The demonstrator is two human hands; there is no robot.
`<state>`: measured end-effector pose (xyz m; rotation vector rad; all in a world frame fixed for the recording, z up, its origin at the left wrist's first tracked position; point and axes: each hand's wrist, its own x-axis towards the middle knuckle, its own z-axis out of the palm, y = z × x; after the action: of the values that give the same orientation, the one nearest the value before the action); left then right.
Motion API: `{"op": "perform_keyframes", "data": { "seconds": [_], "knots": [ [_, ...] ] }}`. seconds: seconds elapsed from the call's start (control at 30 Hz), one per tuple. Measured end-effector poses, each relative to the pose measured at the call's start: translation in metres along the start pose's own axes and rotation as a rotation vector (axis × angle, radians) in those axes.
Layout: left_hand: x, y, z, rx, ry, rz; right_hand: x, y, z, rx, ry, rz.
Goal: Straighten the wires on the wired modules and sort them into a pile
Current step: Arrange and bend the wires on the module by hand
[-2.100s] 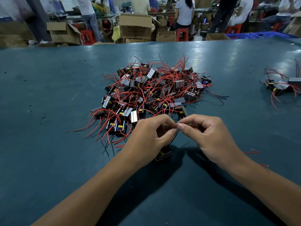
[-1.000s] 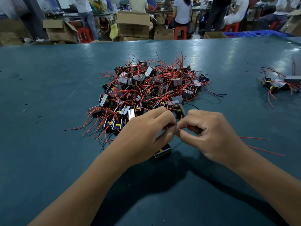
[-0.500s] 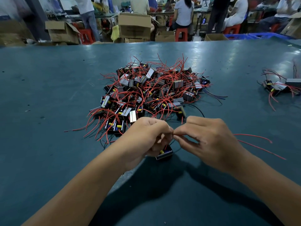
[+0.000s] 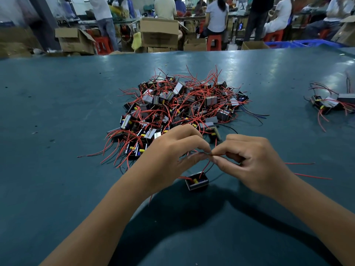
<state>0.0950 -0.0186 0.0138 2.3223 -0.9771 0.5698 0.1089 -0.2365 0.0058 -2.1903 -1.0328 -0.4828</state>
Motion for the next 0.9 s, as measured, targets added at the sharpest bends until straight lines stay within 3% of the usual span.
{"op": "perform_keyframes", "data": {
  "seconds": [0.23,0.57,0.73,0.9],
  "knots": [
    [0.001,0.007,0.002,0.034,-0.045,-0.005,-0.001,-0.001,0.004,-0.05,0.017,-0.044],
    [-0.002,0.015,0.006,-0.485,-0.054,-0.487,-0.004,-0.004,0.01,-0.129,0.072,-0.054],
    [-0.002,0.017,0.009,-0.551,0.01,-0.608,-0.004,-0.008,0.01,-0.178,0.066,-0.118],
    [-0.002,0.025,0.008,-0.555,0.031,-0.697,-0.003,-0.009,0.009,-0.38,0.089,-0.222]
  ]
}}
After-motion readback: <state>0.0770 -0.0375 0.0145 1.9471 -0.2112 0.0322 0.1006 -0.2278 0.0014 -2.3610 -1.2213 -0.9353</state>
